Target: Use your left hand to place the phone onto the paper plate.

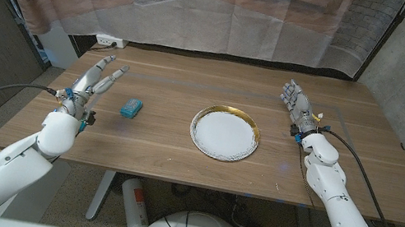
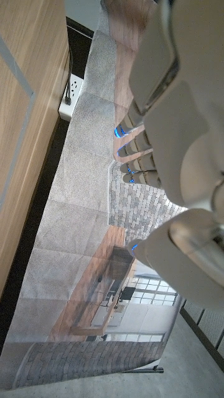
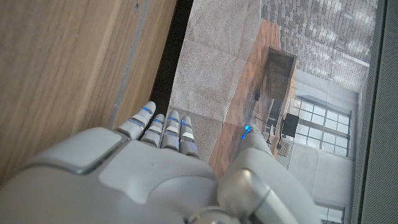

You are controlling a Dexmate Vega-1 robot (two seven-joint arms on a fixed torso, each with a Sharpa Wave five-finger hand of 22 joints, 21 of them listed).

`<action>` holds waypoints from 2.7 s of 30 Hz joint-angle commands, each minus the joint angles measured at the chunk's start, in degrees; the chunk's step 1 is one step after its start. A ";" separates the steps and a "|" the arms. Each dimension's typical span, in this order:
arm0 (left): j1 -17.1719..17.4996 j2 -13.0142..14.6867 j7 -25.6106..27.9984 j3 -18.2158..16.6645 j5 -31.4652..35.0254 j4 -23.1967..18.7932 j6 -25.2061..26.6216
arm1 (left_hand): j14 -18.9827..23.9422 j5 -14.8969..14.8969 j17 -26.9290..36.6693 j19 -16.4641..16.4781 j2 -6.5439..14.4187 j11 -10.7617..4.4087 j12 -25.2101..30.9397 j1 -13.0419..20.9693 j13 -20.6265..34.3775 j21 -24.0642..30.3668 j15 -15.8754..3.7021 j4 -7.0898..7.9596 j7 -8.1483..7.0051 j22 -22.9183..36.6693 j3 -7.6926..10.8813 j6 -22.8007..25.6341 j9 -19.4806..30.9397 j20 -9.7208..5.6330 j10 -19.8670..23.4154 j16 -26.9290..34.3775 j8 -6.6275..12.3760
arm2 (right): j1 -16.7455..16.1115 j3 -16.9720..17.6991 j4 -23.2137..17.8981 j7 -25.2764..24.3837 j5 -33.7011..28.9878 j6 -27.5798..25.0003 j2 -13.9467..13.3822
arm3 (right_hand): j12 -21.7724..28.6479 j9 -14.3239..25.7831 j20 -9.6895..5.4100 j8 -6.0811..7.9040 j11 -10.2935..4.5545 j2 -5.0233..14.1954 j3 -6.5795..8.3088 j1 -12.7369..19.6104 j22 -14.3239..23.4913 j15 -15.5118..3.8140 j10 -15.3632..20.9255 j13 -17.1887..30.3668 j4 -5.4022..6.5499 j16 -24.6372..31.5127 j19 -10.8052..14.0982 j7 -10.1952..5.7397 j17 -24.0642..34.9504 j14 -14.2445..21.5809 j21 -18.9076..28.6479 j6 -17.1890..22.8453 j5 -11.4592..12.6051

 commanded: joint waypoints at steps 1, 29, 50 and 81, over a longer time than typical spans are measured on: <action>1.32 1.79 0.70 0.46 5.76 -2.84 4.97 | 0.42 0.30 0.25 0.33 0.09 -0.14 0.27 0.84 0.06 0.23 0.14 -0.47 -0.23 0.19 0.09 0.37 0.30 -0.61 0.45 0.27 0.27 | 0.09 0.01 0.39 0.06 0.08 0.27 0.21 | 0.21 0.24 -1.37 0.27 -0.12 0.33 -0.21 0.41 0.31 0.03 0.42 0.09 -0.17 0.40 0.33 -0.10 0.07 0.27 -0.16 0.40 -0.03; 4.90 3.25 1.24 1.14 15.14 -9.69 18.06 | 1.27 0.80 0.49 2.21 0.43 -0.96 -0.06 4.75 0.30 0.69 0.76 -2.59 -2.07 0.45 0.83 0.26 0.44 5.49 0.62 0.18 -0.11 | 0.68 0.14 1.56 0.76 0.06 0.49 0.23 | 0.18 0.25 -1.32 0.24 -0.10 0.40 -0.34 0.39 0.33 0.02 0.37 0.09 -0.18 0.41 0.48 -0.13 0.09 0.37 -0.53 0.35 -0.04; 2.81 5.78 -1.18 5.25 19.72 -11.45 27.42 | 3.59 0.49 0.70 7.45 0.13 -1.14 0.57 8.78 0.66 1.96 1.10 -4.95 -3.27 0.51 1.48 3.67 0.64 9.89 2.76 0.57 0.85 | 0.43 0.27 1.21 0.52 -0.20 0.52 0.02 | 0.20 0.25 -1.19 0.26 -0.15 0.44 -0.41 0.42 0.34 0.04 0.41 0.09 -0.20 0.40 0.55 -0.29 0.09 0.41 -0.74 0.40 -0.04; -3.61 11.05 -6.82 12.56 19.49 -11.60 34.91 | 3.79 -0.18 0.86 8.06 -0.37 -2.16 0.39 10.46 0.93 1.49 1.42 -5.99 -4.50 0.50 1.48 4.03 0.76 13.67 2.62 0.38 0.57 | 0.79 0.55 2.31 0.98 0.04 1.45 0.29 | 0.18 0.25 -1.09 0.30 -0.24 0.48 -0.54 0.49 0.36 0.15 0.38 0.09 -0.27 0.38 0.72 -0.33 0.09 0.43 -1.05 0.55 -0.02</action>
